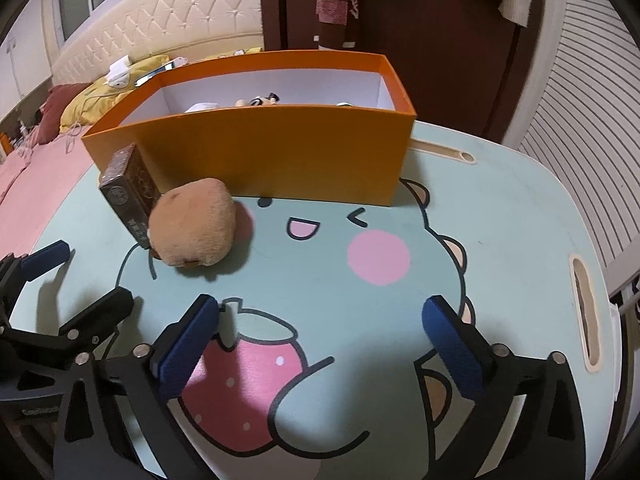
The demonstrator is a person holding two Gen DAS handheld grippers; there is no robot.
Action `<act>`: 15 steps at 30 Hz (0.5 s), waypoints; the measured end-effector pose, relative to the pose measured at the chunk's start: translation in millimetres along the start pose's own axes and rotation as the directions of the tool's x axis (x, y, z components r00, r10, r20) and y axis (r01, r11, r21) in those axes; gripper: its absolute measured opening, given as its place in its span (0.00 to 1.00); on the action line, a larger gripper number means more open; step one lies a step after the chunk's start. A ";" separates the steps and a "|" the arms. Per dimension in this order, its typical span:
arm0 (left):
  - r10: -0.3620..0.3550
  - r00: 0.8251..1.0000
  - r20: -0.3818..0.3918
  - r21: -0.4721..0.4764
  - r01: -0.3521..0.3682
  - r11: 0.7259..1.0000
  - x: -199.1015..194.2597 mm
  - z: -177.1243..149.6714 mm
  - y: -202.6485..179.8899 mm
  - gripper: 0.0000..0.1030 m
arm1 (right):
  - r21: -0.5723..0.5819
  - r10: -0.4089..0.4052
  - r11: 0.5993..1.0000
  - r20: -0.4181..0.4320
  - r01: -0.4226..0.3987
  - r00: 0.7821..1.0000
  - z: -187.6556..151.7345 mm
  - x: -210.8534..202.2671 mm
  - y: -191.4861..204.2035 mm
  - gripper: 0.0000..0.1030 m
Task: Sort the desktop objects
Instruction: 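Withdraw both open tools from the box back over the table, then grasp the brown printed box with the left tool while the right tool grasps the plush potato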
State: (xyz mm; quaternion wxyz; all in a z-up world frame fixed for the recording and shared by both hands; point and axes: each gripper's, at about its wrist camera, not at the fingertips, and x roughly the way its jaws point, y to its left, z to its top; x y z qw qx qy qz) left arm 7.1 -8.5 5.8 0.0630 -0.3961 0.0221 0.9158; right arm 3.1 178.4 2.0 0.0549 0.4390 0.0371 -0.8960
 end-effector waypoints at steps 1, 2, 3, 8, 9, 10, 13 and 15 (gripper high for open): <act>-0.005 1.000 0.001 0.002 0.005 1.000 0.2 -0.1 0.2 1.00 | 0.001 -0.001 1.000 -0.001 0.001 1.000 0.2 0.0 -0.3 0.99; -0.006 1.000 0.003 0.004 0.006 1.000 0.5 0.4 0.0 1.00 | 0.002 -0.002 1.000 -0.003 0.002 1.000 0.4 -0.1 -0.4 0.99; -0.006 1.000 0.007 0.007 0.006 1.000 0.3 -0.1 -0.2 1.00 | 0.003 -0.003 1.000 -0.004 0.003 1.000 0.7 -0.1 -0.6 0.99; -0.008 1.000 0.006 0.011 0.007 1.000 0.0 0.4 -0.5 1.00 | 0.004 -0.003 1.000 -0.004 0.003 1.000 1.1 0.3 0.0 0.99; -0.008 1.000 0.000 0.011 0.008 1.000 -0.5 0.1 -0.3 1.00 | 0.004 -0.004 1.000 -0.004 0.004 1.000 1.1 0.3 0.1 0.99; -0.013 1.000 -0.012 0.016 0.013 1.000 -1.1 0.7 0.0 1.00 | 0.003 -0.005 1.000 -0.004 0.005 1.000 1.1 0.2 0.9 0.99; -0.026 0.999 -0.018 0.017 0.027 0.999 -6.9 4.1 3.9 0.99 | 0.003 -0.005 1.000 -0.002 0.005 1.000 1.2 0.3 1.7 0.99; -0.045 0.997 0.063 -0.029 0.047 0.998 -19.9 7.6 14.0 0.99 | 0.003 -0.003 1.000 0.003 0.003 1.000 0.7 0.0 1.4 0.99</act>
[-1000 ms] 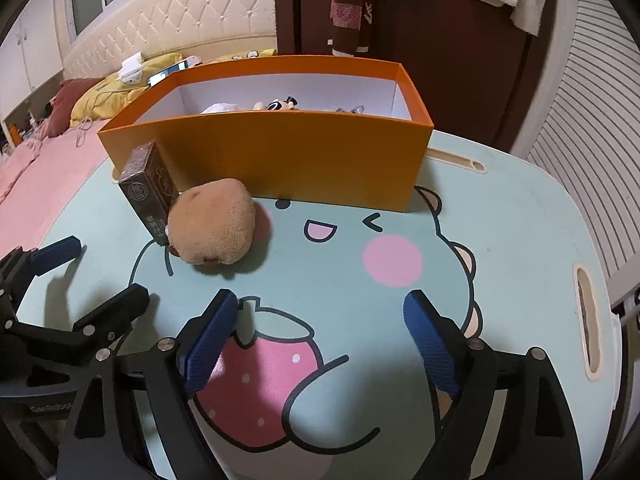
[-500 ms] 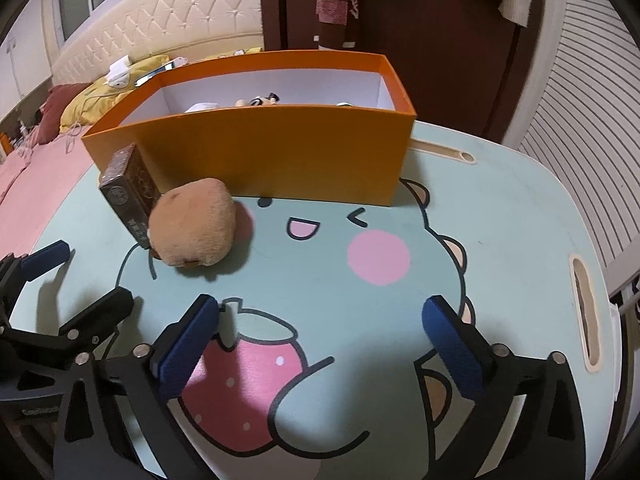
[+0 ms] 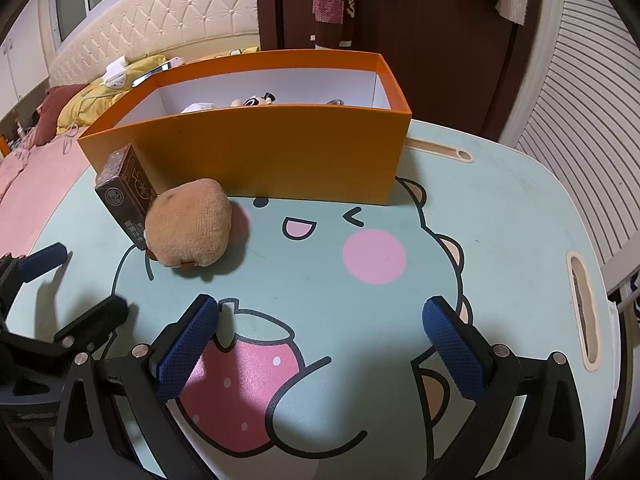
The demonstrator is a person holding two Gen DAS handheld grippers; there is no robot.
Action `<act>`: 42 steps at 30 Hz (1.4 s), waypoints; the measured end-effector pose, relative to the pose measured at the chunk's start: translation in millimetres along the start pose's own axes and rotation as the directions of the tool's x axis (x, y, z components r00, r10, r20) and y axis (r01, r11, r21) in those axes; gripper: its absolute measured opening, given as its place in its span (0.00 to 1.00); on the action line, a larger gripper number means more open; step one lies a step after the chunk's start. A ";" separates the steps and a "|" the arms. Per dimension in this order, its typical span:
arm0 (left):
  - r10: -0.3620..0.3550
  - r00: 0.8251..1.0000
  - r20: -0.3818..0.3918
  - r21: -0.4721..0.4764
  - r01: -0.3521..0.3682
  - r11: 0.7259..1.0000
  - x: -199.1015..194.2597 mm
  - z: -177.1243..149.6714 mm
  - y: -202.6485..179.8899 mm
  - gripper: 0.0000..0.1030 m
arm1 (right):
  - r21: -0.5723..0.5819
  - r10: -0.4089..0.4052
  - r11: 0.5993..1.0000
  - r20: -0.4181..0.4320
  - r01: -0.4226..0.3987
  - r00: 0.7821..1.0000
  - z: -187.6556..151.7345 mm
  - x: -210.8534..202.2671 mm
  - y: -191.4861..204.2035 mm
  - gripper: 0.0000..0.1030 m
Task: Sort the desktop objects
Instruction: 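Grasp the brown printed box with the left tool while the right tool grasps the plush potato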
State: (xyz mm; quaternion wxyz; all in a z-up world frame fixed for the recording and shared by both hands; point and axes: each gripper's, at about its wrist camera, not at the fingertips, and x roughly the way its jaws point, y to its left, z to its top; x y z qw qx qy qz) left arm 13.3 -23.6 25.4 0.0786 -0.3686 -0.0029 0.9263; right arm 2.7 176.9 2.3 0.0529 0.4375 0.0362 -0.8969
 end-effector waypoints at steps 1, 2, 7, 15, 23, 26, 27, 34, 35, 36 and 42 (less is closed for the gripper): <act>-0.015 1.000 0.018 -0.021 0.015 1.000 -3.8 2.2 3.6 0.99 | 0.000 0.002 1.000 0.002 -0.002 1.000 -0.1 0.0 0.0 0.99; -0.033 0.998 0.050 -0.050 0.036 0.998 -10.8 5.1 9.8 0.99 | -0.001 0.003 1.000 0.002 -0.003 1.000 -0.2 0.0 0.0 0.99; -0.016 0.990 0.143 -0.020 0.019 1.000 -27.4 8.7 17.3 0.61 | -0.022 0.026 0.999 0.005 -0.026 1.000 -0.9 -0.8 4.0 0.99; -0.125 0.987 0.100 -0.008 0.126 0.992 -21.5 11.5 15.5 0.34 | -0.054 0.063 0.997 0.052 -0.060 0.997 -0.2 -9.6 10.3 0.99; -0.190 0.977 0.093 0.035 0.188 0.982 -11.1 28.4 -6.0 0.34 | -0.041 0.088 0.996 0.078 -0.085 0.993 1.4 -12.2 8.5 0.99; -0.180 0.980 0.088 0.048 0.176 0.983 -4.8 34.0 -14.5 0.34 | -0.037 0.093 0.995 0.074 -0.090 0.993 0.8 -11.7 8.5 0.99; -0.176 0.981 0.083 0.048 0.173 0.984 -2.0 36.0 -16.7 0.34 | -0.036 0.094 0.995 0.073 -0.092 0.993 1.0 -11.7 8.5 0.99; -0.157 0.986 0.053 0.061 0.154 0.986 12.7 42.7 -30.0 0.47 | -0.036 0.099 0.995 0.065 -0.097 0.993 1.7 -10.2 9.4 0.99; -0.155 0.987 0.043 0.060 0.153 0.986 16.1 42.5 -30.1 0.47 | -0.036 0.100 0.995 0.065 -0.098 0.993 1.8 -10.2 9.7 0.99; -0.163 0.986 0.028 0.046 0.161 0.986 19.3 42.8 -28.4 0.47 | -0.037 0.100 0.995 0.065 -0.098 0.993 2.0 -10.0 10.1 0.99; -0.156 0.987 0.050 0.021 0.155 0.988 12.5 40.3 -14.3 0.18 | -0.033 0.098 0.995 0.064 -0.096 0.993 2.3 -9.4 9.4 0.99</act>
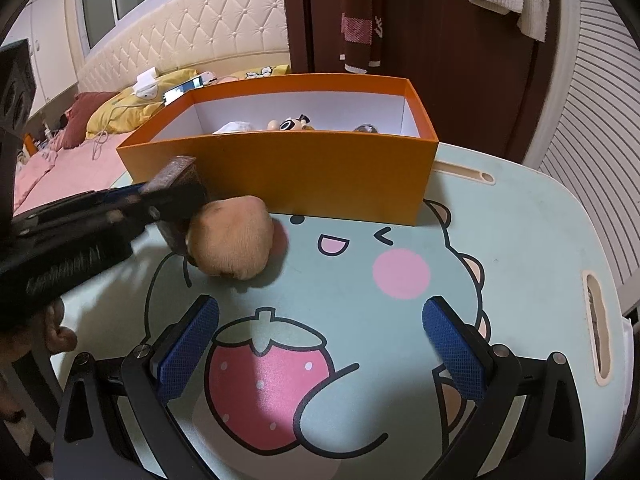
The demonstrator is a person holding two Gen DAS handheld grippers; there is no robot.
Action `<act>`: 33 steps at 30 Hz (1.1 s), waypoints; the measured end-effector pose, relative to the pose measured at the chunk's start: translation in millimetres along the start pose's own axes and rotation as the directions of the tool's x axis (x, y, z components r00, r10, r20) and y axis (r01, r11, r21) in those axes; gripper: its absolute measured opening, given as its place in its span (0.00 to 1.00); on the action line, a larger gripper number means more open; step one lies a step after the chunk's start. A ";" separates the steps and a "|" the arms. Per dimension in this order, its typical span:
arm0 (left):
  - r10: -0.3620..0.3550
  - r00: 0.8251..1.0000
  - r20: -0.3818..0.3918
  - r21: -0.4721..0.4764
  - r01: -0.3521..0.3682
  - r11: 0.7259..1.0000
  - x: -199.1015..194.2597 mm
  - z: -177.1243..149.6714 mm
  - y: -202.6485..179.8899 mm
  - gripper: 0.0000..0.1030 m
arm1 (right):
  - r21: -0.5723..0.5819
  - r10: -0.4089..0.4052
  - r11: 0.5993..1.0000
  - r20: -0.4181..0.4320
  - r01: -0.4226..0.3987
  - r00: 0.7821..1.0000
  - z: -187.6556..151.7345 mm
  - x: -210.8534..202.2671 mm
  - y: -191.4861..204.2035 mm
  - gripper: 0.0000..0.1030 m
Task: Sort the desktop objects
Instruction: 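Grasp the brown printed box with the left tool while the right tool grasps the plush potato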
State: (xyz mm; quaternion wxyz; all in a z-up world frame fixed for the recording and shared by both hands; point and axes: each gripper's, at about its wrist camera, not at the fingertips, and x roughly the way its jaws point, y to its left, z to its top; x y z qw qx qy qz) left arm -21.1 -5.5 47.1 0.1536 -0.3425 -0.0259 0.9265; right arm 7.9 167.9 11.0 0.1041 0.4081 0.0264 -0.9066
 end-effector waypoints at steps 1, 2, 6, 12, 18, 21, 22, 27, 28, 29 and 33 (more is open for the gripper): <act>0.001 1.000 0.002 -0.001 -0.001 1.000 -3.5 -1.1 2.3 0.18 | 0.003 0.000 1.000 0.000 0.000 1.000 -0.3 -0.1 -0.6 0.99; 0.002 1.000 0.003 -0.010 -0.002 1.000 -7.6 -2.9 5.6 0.18 | 0.005 -0.002 1.000 0.000 0.002 1.000 -0.5 -0.3 -1.0 0.99; 0.024 1.000 0.003 -0.060 -0.024 0.998 -21.9 -13.2 20.3 0.18 | 0.000 -0.007 1.000 0.000 0.007 1.000 -0.7 -0.5 0.9 0.99; 0.060 0.998 -0.004 -0.088 -0.060 0.994 -32.3 -28.9 32.9 0.18 | -0.039 -0.004 0.999 0.000 0.004 1.000 3.3 -0.9 11.8 0.99; 0.070 0.998 -0.008 -0.084 -0.070 0.994 -30.0 -30.0 32.7 0.18 | -0.046 0.027 0.999 0.003 -0.027 1.000 17.9 3.6 26.4 0.99; 0.076 0.997 -0.026 -0.082 -0.078 0.994 -25.5 -33.0 32.0 0.18 | -0.049 0.026 0.998 -0.014 -0.027 1.000 23.7 11.8 33.4 0.99; 0.078 0.996 -0.032 -0.082 -0.081 0.993 -24.5 -34.4 31.8 0.18 | -0.045 0.030 0.999 -0.024 -0.031 0.999 24.9 14.6 34.7 0.98; 0.076 0.996 -0.038 -0.083 -0.079 0.993 -23.2 -37.5 30.3 0.18 | -0.030 0.032 0.999 -0.078 -0.034 0.996 28.1 30.1 39.0 0.84; 0.077 0.996 -0.037 -0.081 -0.079 0.994 -23.2 -37.6 30.1 0.18 | -0.037 0.021 0.999 -0.077 -0.024 0.997 28.2 31.2 40.5 0.84; 0.076 0.996 -0.037 -0.083 -0.079 0.993 -23.0 -37.9 30.1 0.18 | -0.040 0.017 0.999 -0.077 -0.020 0.997 28.3 32.0 41.5 0.84; 0.077 0.996 -0.044 -0.082 -0.080 0.993 -21.2 -39.1 30.5 0.18 | -0.049 0.007 0.999 -0.070 -0.010 0.997 28.1 33.4 44.1 0.77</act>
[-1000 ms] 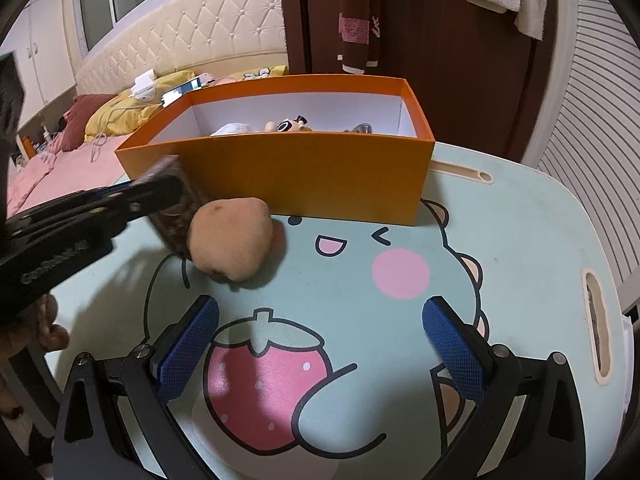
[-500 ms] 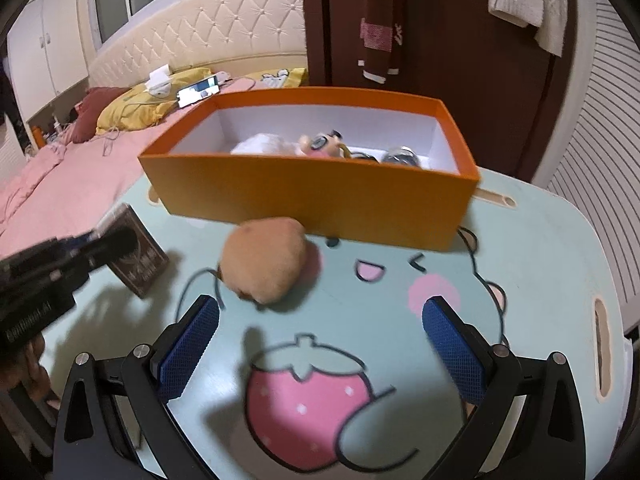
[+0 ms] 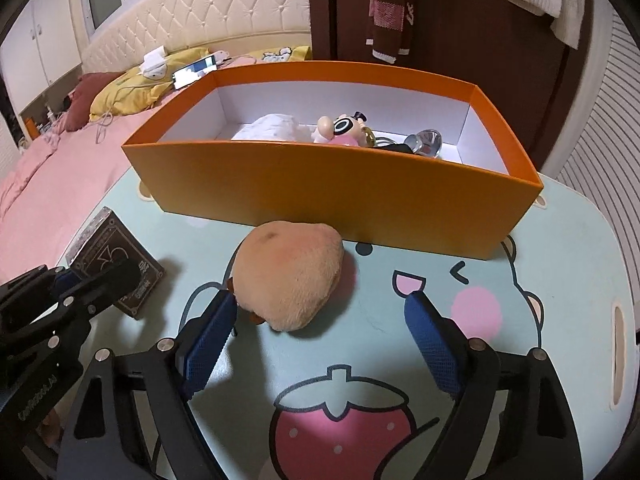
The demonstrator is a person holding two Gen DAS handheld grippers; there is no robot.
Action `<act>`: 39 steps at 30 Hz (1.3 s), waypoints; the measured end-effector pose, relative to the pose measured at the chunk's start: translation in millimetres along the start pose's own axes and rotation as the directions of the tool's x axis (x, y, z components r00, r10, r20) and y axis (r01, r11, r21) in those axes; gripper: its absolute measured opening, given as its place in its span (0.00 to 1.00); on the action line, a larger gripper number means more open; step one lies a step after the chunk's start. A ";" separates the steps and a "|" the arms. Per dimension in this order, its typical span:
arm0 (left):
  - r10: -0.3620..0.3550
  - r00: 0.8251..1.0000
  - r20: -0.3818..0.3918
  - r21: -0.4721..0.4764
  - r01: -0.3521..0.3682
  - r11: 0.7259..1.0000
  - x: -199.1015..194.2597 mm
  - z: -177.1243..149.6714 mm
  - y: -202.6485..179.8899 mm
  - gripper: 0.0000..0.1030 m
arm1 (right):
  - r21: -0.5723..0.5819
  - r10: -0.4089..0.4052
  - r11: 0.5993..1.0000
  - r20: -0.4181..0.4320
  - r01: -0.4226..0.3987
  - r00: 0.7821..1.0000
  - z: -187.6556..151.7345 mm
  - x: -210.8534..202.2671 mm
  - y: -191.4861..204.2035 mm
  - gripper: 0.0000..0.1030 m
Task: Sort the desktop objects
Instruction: 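Grasp the brown printed box with the left tool while the right tool grasps the plush potato, then carry the brown box and plush potato into the orange box and release both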
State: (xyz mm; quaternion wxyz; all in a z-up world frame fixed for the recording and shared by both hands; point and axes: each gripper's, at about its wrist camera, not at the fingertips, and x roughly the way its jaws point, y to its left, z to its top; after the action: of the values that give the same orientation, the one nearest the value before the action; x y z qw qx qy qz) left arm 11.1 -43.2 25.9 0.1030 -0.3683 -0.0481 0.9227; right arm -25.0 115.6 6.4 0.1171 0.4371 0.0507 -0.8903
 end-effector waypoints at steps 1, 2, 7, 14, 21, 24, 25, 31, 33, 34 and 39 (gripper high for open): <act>0.000 1.000 -0.001 0.001 0.000 1.000 0.6 -0.3 -0.1 0.18 | -0.007 -0.008 1.000 0.006 0.008 1.000 -0.4 -0.6 1.1 0.66; 0.001 1.000 -0.002 0.002 -0.001 1.000 1.2 -0.6 -0.3 0.18 | -0.019 -0.009 1.000 0.011 0.009 1.000 -0.9 -1.5 3.1 0.60; 0.008 1.000 -0.008 0.004 -0.008 1.000 3.3 -1.9 -1.8 0.18 | -0.057 -0.011 0.998 0.025 0.012 1.000 -5.8 -6.8 12.2 0.40; 0.017 1.000 -0.002 0.014 -0.017 1.000 2.4 -1.6 -5.9 0.18 | -0.005 0.008 1.000 0.049 -0.007 0.999 -7.3 -17.8 1.4 0.40; -0.007 0.999 0.032 0.030 0.006 1.000 -8.2 4.1 -15.9 0.18 | 0.041 0.024 0.999 0.080 -0.028 0.997 -8.1 -30.6 -9.1 0.40; -0.018 0.999 0.042 0.036 0.017 0.999 -12.0 6.8 -21.0 0.18 | 0.037 0.040 0.998 0.089 -0.044 0.995 -7.2 -35.4 -10.9 0.40; -0.021 0.999 0.046 0.039 0.019 0.999 -13.2 7.8 -22.8 0.18 | 0.035 0.043 0.998 0.090 -0.046 0.995 -5.9 -37.1 -12.1 0.40; -0.023 0.998 0.057 0.053 0.020 0.998 -16.8 14.7 -30.3 0.18 | 0.053 0.052 0.997 0.119 -0.059 0.991 0.8 -49.3 -20.5 0.40; -0.021 0.998 0.059 0.057 0.018 0.998 -17.7 16.2 -31.8 0.18 | 0.054 0.051 0.997 0.122 -0.058 0.991 1.3 -51.0 -21.1 0.40; -0.022 0.998 0.060 0.057 0.019 0.998 -18.0 17.1 -32.1 0.18 | 0.055 0.050 0.997 0.122 -0.057 0.991 1.4 -51.8 -21.4 0.40; -0.027 0.997 0.069 0.061 0.022 0.998 -19.4 24.9 -34.1 0.18 | 0.049 0.050 0.997 0.125 -0.056 0.991 1.3 -54.8 -21.3 0.40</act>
State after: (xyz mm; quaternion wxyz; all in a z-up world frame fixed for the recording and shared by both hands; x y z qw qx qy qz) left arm 12.9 -14.7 62.4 0.1237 -0.3319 -0.0282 0.9348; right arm 0.9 145.0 50.3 0.1321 0.3852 0.0083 -0.9133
